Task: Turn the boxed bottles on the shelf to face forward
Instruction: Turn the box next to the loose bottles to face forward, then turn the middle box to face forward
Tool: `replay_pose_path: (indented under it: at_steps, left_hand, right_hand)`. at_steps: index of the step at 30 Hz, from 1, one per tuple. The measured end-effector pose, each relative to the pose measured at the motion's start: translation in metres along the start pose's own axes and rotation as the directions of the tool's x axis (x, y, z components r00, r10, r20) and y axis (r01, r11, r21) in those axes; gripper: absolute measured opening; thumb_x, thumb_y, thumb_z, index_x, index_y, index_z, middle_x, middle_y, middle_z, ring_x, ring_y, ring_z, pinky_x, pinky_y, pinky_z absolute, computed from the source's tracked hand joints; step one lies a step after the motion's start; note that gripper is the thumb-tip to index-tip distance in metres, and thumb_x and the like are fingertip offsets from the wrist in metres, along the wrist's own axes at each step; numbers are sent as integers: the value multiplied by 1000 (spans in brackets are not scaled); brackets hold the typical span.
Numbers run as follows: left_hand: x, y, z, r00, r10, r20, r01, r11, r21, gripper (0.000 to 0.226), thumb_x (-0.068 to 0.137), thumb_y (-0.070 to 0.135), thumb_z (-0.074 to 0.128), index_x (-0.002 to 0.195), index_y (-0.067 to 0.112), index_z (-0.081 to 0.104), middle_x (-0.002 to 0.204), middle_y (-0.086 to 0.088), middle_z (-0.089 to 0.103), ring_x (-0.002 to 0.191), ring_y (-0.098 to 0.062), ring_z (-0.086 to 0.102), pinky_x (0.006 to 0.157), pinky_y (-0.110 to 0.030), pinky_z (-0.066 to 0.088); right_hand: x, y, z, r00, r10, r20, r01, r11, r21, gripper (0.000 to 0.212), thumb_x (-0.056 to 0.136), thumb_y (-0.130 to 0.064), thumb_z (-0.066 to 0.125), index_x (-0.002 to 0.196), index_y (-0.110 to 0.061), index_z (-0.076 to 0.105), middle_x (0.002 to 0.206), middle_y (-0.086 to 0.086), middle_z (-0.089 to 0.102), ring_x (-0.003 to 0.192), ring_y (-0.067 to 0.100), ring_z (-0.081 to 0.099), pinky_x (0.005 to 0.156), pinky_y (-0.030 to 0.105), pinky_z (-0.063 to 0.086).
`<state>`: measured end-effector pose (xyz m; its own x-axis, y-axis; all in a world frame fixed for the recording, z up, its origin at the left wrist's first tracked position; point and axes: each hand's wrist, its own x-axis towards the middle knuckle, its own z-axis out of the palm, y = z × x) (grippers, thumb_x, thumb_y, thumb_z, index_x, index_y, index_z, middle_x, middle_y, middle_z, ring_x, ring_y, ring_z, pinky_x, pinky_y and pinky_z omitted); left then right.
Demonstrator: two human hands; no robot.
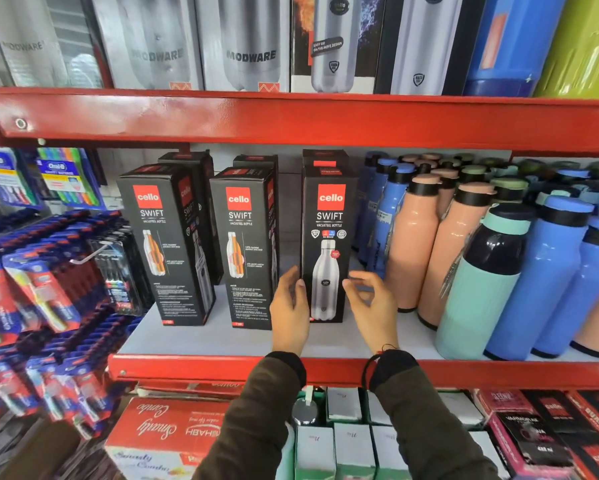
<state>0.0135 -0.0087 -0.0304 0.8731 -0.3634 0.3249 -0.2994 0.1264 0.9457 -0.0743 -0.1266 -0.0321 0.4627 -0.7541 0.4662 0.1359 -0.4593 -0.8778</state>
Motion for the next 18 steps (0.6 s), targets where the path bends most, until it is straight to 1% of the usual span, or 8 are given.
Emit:
replay_pose_path:
  at_steps: [2,4,6,8,11,13,16,18]
  left_hand:
    - [-8,5,-7,999,30,-11,-30,1000,-9,34,106,26,47,138,17,56,134,6,63,119,1,60,107,-22,44]
    - [-15,10,-15,997,71,-38,-72,997,-18,31,106,25,46,133,16,59,131,6,65,118,5,59,106,-19,45]
    - [-21,14,-25,988,133,-79,-134,991,-7,28,107,22,46,129,15,61,129,3,67,121,-2,61,103,-18,46]
    - [-26,16,-38,973,195,-122,-197,980,-7,26,106,17,46,126,13,63,125,0,68,119,-6,62,100,-17,45]
    - [-24,16,-59,944,270,-188,-260,962,78,27,105,10,46,127,11,61,125,-5,60,123,-18,57,109,-34,45]
    - [-17,14,-74,937,249,-243,-222,966,133,31,103,8,47,133,11,56,130,-8,52,129,-24,49,114,-43,39]
    - [-3,13,-97,968,131,-213,-110,988,105,45,105,10,43,150,13,41,149,-9,38,144,-22,35,124,-41,26]
    - [6,12,-109,994,39,-102,-35,998,45,50,108,16,39,157,17,31,160,-1,29,153,-18,27,127,-36,20]
  right_hand:
    - [-7,-6,1,1000,-27,-12,27,1000,-3,13,92,-19,71,106,-19,70,93,-13,68,87,-2,65,71,25,57]
    - [-15,-13,6,998,-61,-6,61,998,-5,12,92,-19,71,103,-20,70,92,-14,69,84,-3,65,70,18,53]
    - [-23,-21,14,996,-89,11,89,996,3,11,92,-20,70,103,-20,71,92,-15,70,82,-2,65,68,11,49]
    - [-30,-29,25,994,-99,43,99,995,14,11,93,-21,69,104,-22,71,94,-11,73,84,3,68,68,14,51]
    - [-39,-39,44,990,-93,102,89,995,51,18,95,-20,67,111,-23,72,101,-6,75,89,1,69,70,12,52]
    - [-43,-44,61,983,-55,177,45,997,59,27,97,-18,63,124,-18,69,116,-2,72,99,0,67,77,5,48]
    - [-45,-46,84,963,4,269,-9,1000,18,39,102,-17,54,141,-12,55,138,4,61,117,7,60,89,-1,40]
    - [-45,-46,100,950,54,309,-51,999,-17,44,105,-21,50,148,-15,45,147,7,54,131,13,53,108,14,38]
